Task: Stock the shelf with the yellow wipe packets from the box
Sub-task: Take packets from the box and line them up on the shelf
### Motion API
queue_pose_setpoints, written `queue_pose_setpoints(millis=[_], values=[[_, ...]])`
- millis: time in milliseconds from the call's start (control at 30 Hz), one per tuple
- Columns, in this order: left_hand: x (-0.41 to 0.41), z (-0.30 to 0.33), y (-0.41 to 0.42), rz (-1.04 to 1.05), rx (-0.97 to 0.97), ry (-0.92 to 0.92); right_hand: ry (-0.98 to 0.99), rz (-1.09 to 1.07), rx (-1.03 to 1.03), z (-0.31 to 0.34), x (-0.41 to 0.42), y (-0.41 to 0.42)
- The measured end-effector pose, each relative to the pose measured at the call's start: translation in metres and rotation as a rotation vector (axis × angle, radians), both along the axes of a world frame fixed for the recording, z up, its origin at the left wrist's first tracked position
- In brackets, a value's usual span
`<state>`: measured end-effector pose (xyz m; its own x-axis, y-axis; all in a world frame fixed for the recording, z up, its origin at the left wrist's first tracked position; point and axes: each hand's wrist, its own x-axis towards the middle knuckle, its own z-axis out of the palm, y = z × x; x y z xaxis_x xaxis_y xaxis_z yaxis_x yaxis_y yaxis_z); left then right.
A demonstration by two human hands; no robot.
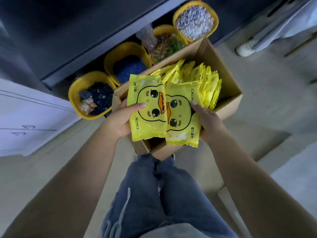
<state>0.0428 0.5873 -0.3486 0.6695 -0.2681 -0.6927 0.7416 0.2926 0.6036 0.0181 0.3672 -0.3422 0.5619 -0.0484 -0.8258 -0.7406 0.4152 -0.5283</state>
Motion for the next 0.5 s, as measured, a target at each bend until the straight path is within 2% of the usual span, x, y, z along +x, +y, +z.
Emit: queue_pose_setpoints(millis=[300, 500], values=[[-0.014, 0.113, 0.035, 0.03, 0.261, -0.098, -0.231, 0.155, -0.172, 0.099, 0.001, 0.021], [-0.028, 0.169, 0.072, 0.017, 0.369, -0.276, -0.424, 0.32, -0.359, 0.155, -0.01, 0.045]])
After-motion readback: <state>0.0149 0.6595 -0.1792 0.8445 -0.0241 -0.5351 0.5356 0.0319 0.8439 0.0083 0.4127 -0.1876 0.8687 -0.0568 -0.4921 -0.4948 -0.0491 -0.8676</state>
